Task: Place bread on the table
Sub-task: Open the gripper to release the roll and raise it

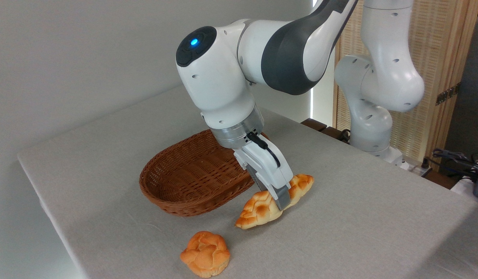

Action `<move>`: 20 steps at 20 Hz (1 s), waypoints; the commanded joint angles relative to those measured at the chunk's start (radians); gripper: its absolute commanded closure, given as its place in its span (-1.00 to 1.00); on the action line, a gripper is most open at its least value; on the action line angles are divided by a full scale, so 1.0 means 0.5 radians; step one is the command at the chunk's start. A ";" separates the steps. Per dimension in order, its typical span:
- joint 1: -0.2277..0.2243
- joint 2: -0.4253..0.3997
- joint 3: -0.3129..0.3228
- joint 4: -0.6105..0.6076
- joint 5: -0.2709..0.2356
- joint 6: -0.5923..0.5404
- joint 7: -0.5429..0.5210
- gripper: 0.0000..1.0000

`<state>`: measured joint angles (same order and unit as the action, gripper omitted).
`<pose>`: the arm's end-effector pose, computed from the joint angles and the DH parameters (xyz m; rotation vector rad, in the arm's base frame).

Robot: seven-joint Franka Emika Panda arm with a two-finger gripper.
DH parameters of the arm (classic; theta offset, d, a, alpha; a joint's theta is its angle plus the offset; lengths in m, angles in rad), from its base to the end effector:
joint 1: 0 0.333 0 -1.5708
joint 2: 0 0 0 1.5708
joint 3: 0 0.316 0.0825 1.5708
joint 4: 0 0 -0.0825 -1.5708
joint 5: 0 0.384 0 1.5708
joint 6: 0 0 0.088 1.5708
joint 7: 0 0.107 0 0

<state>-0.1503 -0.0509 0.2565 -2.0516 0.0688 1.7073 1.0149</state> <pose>0.4997 0.0610 0.4391 2.6823 -1.3464 -0.4205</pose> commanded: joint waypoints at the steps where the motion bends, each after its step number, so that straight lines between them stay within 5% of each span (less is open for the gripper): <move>1: -0.012 0.007 0.015 -0.005 0.034 0.009 0.016 -1.00; 8: -0.012 0.004 0.015 0.035 0.025 0.009 -0.011 -1.00; 12: -0.012 -0.027 -0.013 0.332 -0.002 -0.006 -0.103 -1.00; 17: 0.018 -0.052 -0.083 0.719 -0.373 -0.018 -0.176 -1.00; 20: 0.037 -0.040 -0.197 0.830 -0.404 -0.031 -0.510 -1.00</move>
<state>-0.1491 -0.0950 0.2047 -1.7009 -0.1037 1.7134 0.9049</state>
